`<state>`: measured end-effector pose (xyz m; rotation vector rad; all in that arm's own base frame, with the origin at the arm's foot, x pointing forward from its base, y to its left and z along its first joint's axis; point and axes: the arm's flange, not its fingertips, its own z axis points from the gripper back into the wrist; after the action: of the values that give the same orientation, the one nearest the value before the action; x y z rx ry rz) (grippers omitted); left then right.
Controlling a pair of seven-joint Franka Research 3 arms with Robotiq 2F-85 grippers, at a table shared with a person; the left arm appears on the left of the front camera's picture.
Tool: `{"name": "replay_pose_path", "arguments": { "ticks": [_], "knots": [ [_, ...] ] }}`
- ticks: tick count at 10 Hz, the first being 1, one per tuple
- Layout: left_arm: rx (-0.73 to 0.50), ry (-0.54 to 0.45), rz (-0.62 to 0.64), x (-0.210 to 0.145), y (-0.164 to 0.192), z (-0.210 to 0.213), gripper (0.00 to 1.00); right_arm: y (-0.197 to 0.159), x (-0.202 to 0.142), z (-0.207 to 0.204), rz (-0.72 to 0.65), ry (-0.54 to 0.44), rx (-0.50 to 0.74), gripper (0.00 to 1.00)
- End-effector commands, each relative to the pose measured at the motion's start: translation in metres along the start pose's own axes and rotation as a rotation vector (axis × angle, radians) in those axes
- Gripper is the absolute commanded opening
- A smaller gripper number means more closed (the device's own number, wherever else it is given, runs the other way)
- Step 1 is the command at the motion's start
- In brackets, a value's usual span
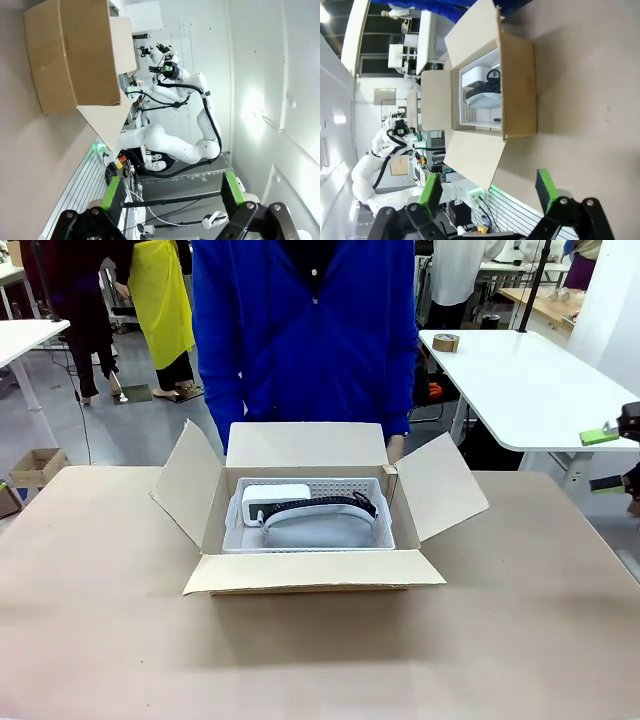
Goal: Pack the gift set into the box.
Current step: Lift both hands away from the flaps of the Package Box, then press and hold the closed box until the human finishes sealing it.
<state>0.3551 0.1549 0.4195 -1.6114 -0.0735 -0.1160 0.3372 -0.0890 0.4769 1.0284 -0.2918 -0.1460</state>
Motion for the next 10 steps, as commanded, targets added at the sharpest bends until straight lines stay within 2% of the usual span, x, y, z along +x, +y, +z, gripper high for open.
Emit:
{"name": "replay_pose_path", "arguments": {
  "ticks": [1, 10],
  "knots": [
    [0.003, 0.003, -0.009, -0.0087, -0.0011, -0.0031, 1.0, -0.0027, -0.0009, 0.0056, 0.025, -0.002, 0.007, 1.0],
    [0.003, 0.003, -0.009, -0.0087, -0.0011, -0.0031, 1.0, -0.0027, -0.0009, 0.0056, 0.025, -0.002, 0.007, 1.0]
  ]
}}
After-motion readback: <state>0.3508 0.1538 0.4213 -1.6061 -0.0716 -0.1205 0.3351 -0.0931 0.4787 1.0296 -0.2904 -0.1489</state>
